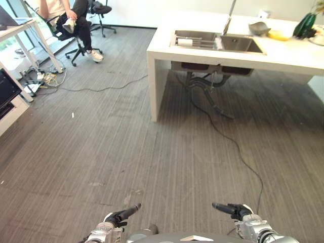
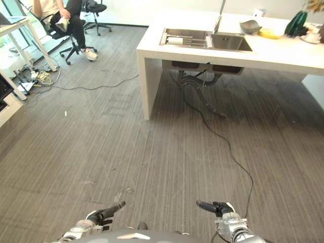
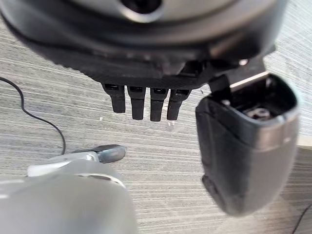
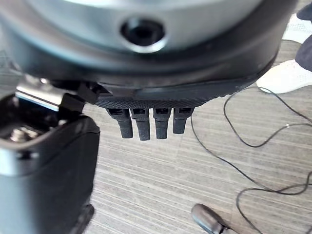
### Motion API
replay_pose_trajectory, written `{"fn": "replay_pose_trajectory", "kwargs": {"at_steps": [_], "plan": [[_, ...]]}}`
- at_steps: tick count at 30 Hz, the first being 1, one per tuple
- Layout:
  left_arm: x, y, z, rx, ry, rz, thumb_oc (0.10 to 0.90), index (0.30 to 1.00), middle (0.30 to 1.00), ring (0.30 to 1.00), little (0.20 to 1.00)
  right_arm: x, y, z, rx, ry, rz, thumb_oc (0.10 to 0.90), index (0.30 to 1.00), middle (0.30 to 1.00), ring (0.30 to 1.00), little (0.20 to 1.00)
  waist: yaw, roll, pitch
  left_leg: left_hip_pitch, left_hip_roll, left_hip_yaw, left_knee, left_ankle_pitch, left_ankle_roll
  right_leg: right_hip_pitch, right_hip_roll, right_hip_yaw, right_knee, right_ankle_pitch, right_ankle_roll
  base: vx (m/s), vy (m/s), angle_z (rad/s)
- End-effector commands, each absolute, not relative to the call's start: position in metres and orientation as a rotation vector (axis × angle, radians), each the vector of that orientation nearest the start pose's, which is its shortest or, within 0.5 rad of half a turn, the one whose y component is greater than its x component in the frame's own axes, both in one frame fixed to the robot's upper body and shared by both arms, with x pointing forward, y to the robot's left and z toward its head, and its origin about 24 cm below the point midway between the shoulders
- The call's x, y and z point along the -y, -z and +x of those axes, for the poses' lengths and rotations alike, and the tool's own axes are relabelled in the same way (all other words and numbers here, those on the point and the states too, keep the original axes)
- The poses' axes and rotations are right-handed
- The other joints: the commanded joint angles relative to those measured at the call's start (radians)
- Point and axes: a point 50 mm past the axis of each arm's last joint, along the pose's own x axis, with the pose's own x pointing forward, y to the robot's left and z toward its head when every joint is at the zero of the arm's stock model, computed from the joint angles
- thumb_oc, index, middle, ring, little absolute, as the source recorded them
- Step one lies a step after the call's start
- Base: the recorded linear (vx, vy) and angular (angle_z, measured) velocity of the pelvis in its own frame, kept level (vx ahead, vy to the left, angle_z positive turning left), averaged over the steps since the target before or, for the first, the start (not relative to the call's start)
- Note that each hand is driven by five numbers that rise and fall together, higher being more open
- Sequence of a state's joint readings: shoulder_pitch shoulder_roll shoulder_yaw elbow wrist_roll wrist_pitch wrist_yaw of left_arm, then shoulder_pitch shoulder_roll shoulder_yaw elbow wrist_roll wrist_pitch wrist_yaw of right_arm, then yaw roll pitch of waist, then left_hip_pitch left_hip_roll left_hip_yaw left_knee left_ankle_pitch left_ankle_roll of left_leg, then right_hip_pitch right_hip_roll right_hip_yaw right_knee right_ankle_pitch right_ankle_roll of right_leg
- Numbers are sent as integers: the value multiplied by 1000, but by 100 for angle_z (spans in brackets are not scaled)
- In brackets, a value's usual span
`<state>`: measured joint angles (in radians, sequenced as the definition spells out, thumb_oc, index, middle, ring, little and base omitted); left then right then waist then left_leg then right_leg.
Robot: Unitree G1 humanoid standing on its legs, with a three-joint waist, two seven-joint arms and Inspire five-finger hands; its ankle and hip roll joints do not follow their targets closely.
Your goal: Place the dishes in the dishwasher.
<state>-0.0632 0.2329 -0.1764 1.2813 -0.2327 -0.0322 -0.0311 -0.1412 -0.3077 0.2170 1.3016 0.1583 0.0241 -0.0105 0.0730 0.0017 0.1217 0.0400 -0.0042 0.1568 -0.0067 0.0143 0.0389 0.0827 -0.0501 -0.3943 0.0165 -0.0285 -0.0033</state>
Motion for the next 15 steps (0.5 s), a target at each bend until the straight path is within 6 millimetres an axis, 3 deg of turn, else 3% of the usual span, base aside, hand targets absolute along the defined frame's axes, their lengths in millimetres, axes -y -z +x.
{"fn": "replay_pose_trajectory", "kwargs": {"at_steps": [1,8,15], "plan": [[-224,153,135,-1120,-71,123,800,900,900,900,900,267,140,141,-1159,154,-295,800,900,900,900,900,4,-8,35,25,78,11,-81,13,-121,6,-101,7,-100,90,152,0,0,0],[-227,152,134,-1126,-33,196,800,900,900,900,900,259,139,149,-1124,100,-316,800,900,900,900,900,4,-14,22,29,77,10,-81,7,-119,6,-100,10,-102,92,154,5,1,0],[-227,144,153,-1051,-8,258,800,900,900,900,900,250,132,167,-1023,91,-285,800,900,900,900,900,0,-18,24,38,77,18,-81,0,-117,10,-98,19,-102,91,155,10,5,-4]]}}
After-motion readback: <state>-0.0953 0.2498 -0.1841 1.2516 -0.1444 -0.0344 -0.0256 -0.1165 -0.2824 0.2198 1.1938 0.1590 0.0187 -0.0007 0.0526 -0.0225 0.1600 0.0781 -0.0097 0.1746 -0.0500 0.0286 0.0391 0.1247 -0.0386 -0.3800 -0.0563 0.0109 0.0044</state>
